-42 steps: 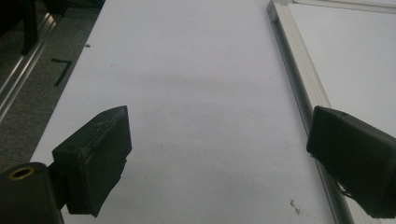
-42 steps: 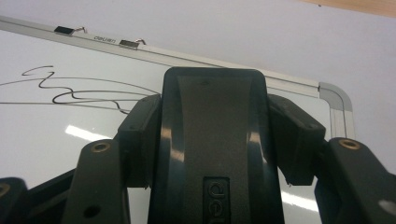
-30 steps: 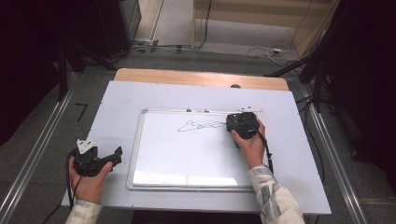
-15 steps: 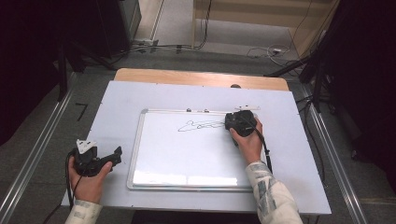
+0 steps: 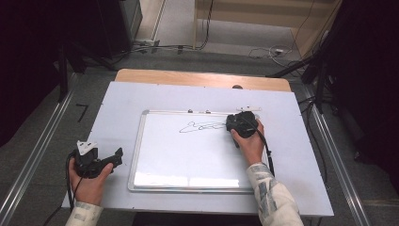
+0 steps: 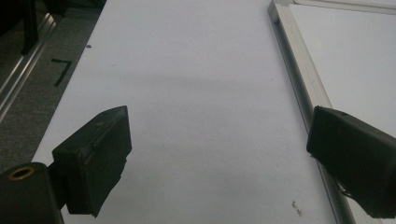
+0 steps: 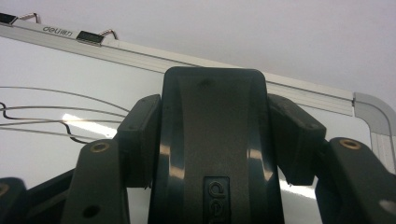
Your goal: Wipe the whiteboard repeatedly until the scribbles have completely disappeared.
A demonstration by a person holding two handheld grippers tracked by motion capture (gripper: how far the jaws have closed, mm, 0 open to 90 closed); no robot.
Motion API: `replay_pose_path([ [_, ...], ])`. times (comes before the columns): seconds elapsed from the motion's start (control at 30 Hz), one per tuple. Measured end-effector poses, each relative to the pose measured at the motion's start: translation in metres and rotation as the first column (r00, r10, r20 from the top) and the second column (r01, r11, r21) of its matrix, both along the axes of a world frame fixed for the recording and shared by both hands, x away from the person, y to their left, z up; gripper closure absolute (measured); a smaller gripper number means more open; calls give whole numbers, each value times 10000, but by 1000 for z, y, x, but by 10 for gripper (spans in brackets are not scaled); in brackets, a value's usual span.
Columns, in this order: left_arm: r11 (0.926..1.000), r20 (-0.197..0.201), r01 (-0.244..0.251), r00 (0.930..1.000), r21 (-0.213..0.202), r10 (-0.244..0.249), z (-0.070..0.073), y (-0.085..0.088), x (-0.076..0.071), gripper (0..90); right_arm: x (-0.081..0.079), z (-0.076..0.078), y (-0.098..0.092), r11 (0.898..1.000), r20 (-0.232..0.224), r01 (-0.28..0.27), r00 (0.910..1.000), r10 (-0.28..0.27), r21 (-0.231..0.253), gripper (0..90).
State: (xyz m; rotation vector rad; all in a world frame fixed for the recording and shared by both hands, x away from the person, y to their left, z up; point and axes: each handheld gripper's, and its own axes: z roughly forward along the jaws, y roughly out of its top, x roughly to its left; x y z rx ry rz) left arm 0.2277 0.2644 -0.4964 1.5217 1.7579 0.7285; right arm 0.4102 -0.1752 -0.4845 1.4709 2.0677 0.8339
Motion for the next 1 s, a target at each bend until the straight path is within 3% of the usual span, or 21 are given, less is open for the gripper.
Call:
replay_pose_path([
  [1.0, 10000, -35, 23, 10000, 51, -23, 0, -1, 0, 70, 0, 1, 0, 10000, 103, -39, 9999, 39, 4, 394],
])
